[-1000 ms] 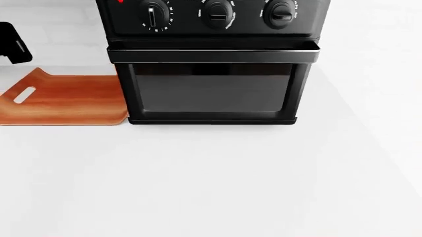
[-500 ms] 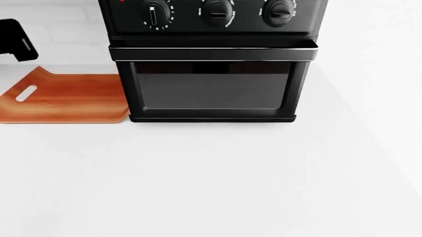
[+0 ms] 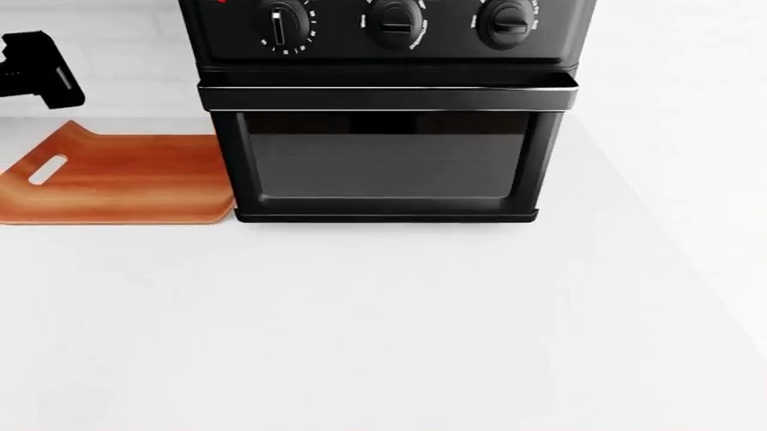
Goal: Pick the cans from the counter and place them in their designated side in the cabinet.
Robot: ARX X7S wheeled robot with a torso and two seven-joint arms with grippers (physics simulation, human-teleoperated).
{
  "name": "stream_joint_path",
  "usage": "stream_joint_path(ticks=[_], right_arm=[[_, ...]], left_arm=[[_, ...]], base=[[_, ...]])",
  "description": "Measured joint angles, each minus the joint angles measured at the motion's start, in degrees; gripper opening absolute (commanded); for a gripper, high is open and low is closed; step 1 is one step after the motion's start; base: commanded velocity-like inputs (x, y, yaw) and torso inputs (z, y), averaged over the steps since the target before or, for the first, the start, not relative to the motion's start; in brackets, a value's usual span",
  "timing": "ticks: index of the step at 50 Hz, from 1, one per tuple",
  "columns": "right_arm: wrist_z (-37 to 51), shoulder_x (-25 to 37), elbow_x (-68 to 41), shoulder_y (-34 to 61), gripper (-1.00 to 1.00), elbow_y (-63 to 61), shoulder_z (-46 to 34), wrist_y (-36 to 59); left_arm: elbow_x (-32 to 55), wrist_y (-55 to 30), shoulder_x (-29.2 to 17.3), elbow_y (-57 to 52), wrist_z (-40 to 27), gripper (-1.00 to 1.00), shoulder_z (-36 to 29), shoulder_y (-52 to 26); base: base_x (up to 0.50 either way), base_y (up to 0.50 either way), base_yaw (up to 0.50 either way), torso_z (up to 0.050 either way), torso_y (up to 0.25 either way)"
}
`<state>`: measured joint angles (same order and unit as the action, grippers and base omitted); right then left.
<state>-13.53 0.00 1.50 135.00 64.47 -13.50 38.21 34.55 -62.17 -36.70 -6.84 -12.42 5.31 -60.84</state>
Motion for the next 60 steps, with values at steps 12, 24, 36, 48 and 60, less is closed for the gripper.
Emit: stream_joint_path(ticks=[12, 24, 36, 48, 60], right_arm=[[-0.2, 0.0, 0.1, 0.0, 1.00, 0.3, 0.0, -1.7], [-1.4, 0.3, 1.9, -1.1, 1.00, -1.9, 1.5, -1.2], [-8.0, 5.1, 7.0, -19.5, 1.00, -46.3, 3.6, 26.6], [-10.5, 7.5, 8.8, -29.0, 1.00, -70.4, 4.3, 39.2], [-11.6, 9.0, 9.9, -35.4, 1.00, -84.1, 4.6, 46.7]], left_arm=[[0.2, 0.3, 0.5, 0.0, 0.1, 1.00, -0.4, 0.0], [1.2, 0.3, 1.4, -1.2, 0.3, 1.00, -0.5, 0.5], [2.9, -0.4, 2.2, -3.5, 0.5, 1.00, 0.0, 1.3], [4.0, 0.2, 3.6, -4.7, 0.8, 1.00, 0.0, 2.4], [5.9, 0.1, 4.7, -7.1, 0.9, 1.00, 0.7, 3.6]], base=[[0.00, 0.00, 0.00, 0.000, 0.000], [0.00, 0.00, 0.00, 0.000, 0.000], [0.00, 0.00, 0.00, 0.000, 0.000], [0.00, 0.00, 0.00, 0.000, 0.000], [0.00, 0.00, 0.00, 0.000, 0.000]])
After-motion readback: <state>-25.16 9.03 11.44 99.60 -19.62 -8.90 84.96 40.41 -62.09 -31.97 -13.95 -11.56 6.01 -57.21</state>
